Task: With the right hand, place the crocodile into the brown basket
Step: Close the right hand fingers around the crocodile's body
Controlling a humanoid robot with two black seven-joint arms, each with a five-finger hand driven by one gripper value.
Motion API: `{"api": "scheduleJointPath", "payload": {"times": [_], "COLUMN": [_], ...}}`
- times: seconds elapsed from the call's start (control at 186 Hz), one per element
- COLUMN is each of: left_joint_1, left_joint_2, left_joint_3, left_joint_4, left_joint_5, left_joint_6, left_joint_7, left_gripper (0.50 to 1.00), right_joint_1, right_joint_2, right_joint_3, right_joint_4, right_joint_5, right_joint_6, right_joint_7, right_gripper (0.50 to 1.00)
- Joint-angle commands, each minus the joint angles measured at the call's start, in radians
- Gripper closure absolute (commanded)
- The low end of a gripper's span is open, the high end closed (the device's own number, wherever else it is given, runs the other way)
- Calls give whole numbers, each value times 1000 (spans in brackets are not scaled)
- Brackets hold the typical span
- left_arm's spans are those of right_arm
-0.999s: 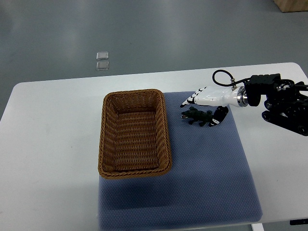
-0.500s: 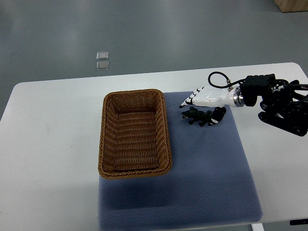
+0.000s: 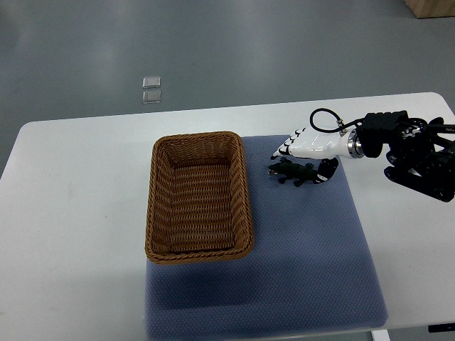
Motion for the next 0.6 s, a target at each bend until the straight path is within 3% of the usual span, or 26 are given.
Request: {"api": "scheduleJointPath", "payload": {"times": [0.0, 0.596], "left_joint_1": [0, 0], "left_joint_2": [0, 0], "left_joint_3": [0, 0], "left_joint_4": [0, 0], "left_joint_5": [0, 0], "left_joint_6": [1, 0], "left_joint_7": [0, 0], "left_gripper": [500, 500], "right_joint_1": [0, 0], "right_joint_2": [2, 22], "right_joint_3": [-3, -35], "right_joint_4": [-2, -15], "right_joint_5": [-1, -1], "right_joint_6": [0, 0], "right_joint_7": [0, -22], "right_gripper": [572, 579]}}
